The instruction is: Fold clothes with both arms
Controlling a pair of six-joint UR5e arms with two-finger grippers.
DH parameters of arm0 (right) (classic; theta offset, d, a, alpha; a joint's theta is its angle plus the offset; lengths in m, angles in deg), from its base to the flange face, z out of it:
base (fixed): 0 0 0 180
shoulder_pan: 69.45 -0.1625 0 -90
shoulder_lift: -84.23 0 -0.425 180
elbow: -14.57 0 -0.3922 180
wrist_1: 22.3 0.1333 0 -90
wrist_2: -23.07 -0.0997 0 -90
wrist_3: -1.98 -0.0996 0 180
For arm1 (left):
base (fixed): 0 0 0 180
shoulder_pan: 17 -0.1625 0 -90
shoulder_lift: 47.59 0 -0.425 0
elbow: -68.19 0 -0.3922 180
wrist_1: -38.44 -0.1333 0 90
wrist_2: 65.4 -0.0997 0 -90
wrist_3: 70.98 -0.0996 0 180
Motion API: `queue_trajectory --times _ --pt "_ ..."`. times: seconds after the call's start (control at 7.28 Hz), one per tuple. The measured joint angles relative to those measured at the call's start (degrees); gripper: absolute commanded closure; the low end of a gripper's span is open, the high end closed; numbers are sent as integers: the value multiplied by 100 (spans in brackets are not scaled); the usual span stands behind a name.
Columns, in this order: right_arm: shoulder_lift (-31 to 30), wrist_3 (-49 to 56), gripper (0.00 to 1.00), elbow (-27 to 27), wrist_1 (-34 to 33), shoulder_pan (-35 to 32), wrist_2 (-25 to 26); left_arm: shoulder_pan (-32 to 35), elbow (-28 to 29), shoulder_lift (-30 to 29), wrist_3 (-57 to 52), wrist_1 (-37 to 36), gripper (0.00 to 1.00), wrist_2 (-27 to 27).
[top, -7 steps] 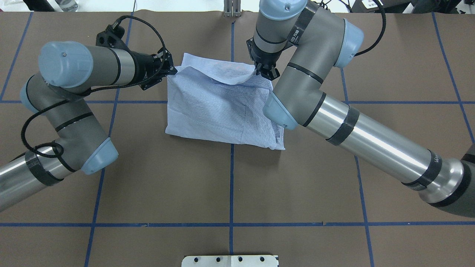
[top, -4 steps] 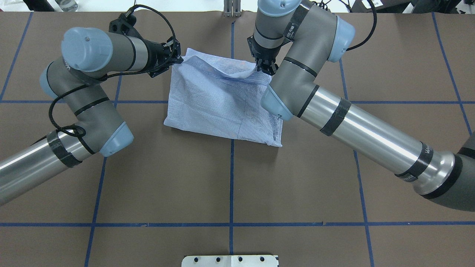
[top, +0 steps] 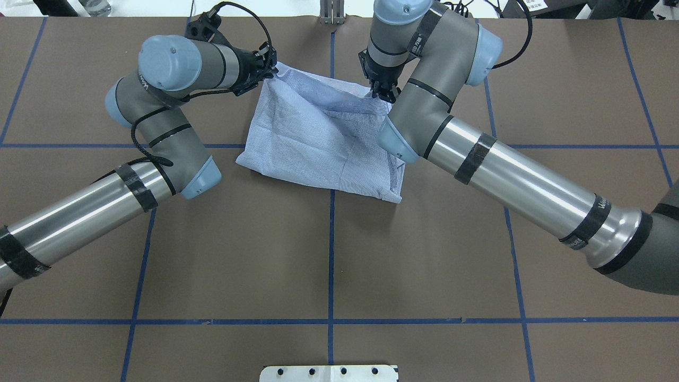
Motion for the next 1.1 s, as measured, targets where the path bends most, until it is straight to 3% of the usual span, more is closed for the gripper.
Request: queue_trajectory --times 0.27,0.55,0.82,1.1 --pt "106 283 0 526 451 -122 -24 82 592 -254 -14 287 1 -350" --pt "145 419 0 655 576 -248 -136 154 716 -303 -18 359 1 -469" --pt "147 429 0 574 584 -243 -170 285 497 -202 -265 346 1 -298" --pt "-16 445 0 240 583 -99 -129 454 -218 403 -903 316 1 222"
